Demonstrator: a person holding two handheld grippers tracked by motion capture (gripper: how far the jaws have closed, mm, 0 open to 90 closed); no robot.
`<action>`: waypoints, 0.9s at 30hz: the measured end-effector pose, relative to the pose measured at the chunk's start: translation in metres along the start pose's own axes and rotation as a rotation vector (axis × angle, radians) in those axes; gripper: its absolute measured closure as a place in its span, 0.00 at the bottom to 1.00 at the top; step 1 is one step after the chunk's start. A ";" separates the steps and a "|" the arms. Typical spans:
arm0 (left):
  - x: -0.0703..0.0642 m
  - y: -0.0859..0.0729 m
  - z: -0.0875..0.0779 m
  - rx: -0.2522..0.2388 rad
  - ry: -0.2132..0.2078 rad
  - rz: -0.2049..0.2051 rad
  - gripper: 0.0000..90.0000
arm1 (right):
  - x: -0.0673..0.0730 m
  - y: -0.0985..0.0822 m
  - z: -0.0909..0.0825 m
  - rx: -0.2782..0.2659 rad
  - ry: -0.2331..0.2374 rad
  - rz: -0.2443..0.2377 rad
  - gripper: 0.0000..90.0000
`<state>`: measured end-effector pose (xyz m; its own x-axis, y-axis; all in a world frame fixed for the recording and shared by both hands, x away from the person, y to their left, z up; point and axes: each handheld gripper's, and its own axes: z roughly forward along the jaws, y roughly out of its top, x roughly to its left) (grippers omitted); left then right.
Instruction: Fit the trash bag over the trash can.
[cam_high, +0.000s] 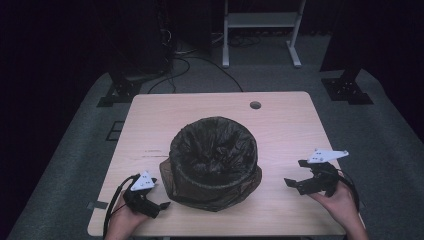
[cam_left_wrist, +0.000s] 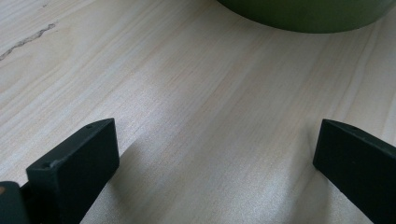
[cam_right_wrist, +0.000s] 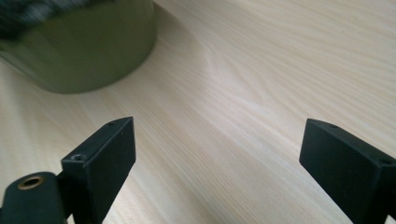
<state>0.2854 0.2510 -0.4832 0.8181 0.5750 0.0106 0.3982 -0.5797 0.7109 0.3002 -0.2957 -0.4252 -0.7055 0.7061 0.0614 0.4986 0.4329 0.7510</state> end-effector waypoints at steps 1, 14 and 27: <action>0.000 0.000 0.000 -0.001 0.000 0.000 0.00 | 0.000 -0.003 0.003 0.002 -0.005 0.001 0.10; 0.000 0.000 0.000 -0.001 0.002 -0.002 0.00 | 0.005 -0.033 0.022 0.041 -0.102 -0.002 0.10; 0.000 0.000 0.000 -0.001 0.002 -0.002 0.00 | 0.006 -0.053 0.035 0.032 -0.108 0.029 0.10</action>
<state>0.2851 0.2510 -0.4832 0.8168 0.5768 0.0105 0.3992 -0.5782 0.7115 0.2868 -0.2948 -0.4873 -0.6333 0.7739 0.0101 0.5346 0.4280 0.7287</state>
